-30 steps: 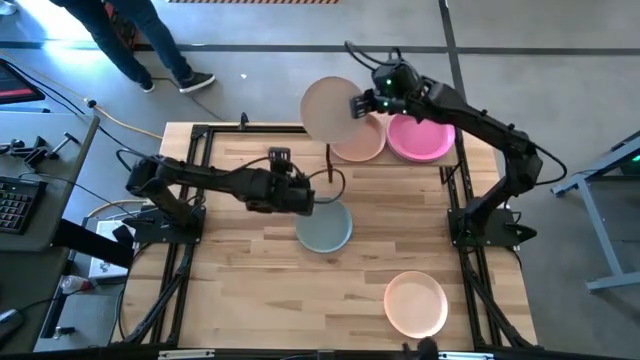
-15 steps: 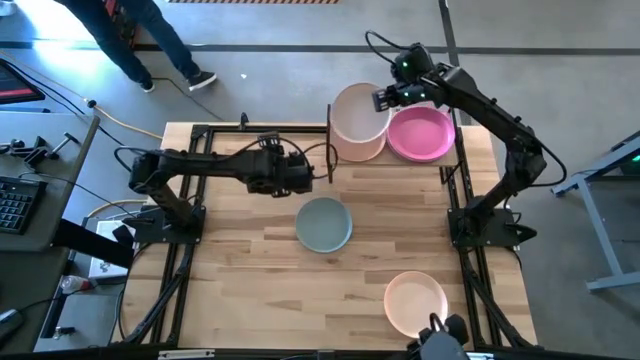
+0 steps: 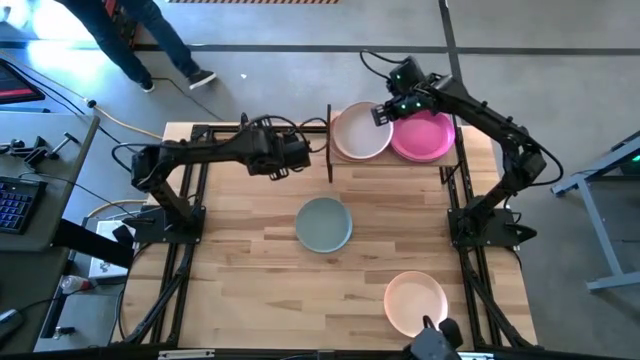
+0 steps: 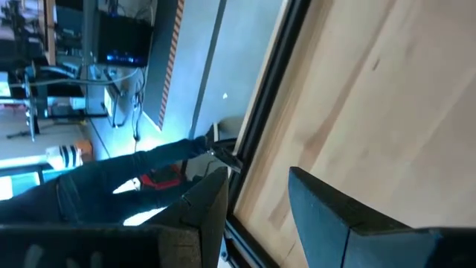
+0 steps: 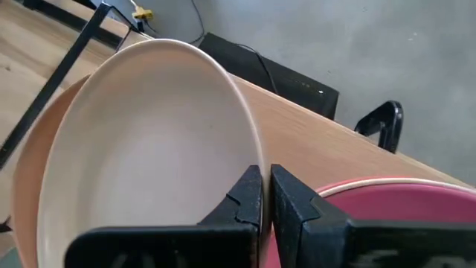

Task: Place and stack plates onto a shelf
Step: Stack the gray plate on the brown plate on the shelf

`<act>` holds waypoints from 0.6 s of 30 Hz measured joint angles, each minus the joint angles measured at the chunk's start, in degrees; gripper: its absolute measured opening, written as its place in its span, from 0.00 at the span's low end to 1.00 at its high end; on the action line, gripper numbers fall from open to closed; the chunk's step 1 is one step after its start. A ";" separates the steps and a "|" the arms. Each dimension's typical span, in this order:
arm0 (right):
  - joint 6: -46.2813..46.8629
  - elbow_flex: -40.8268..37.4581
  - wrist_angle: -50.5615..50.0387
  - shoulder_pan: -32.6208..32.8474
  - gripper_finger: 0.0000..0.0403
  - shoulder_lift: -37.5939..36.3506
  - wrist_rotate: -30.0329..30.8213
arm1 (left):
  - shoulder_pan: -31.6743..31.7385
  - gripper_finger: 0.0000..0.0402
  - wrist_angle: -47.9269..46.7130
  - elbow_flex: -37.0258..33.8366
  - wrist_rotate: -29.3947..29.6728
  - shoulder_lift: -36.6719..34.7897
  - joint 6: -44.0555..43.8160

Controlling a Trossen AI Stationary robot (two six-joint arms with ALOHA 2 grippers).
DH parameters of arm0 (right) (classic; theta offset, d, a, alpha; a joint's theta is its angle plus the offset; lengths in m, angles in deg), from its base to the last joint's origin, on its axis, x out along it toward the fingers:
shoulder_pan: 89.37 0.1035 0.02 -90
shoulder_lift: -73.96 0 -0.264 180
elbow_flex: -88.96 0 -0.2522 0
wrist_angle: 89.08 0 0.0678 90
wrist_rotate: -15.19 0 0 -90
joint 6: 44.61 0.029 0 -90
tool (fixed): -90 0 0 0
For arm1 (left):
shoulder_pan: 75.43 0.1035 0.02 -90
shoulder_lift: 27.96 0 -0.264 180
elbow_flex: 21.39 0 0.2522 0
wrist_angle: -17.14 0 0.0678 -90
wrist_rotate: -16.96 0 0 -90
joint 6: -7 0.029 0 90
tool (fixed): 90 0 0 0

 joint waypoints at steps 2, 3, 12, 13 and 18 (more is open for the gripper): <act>0.99 -0.57 0.89 0.03 0.00 0.00 -0.06 | 0.83 0.33 0.10 0.00 0.00 0.00 0.00; 1.12 -0.77 1.19 0.09 0.00 0.01 -0.13 | 1.20 0.33 0.11 0.00 0.00 0.01 0.00; 2.54 -0.77 2.35 1.57 0.00 0.80 -0.20 | 3.05 0.33 1.33 0.02 -0.82 0.00 0.04; 2.52 -0.77 2.41 1.63 0.00 0.97 -0.31 | 3.25 0.33 1.33 0.02 -0.97 0.00 0.04; 2.52 -0.77 2.40 2.12 0.00 1.68 -0.45 | 3.35 0.33 1.31 0.02 -1.25 0.00 0.06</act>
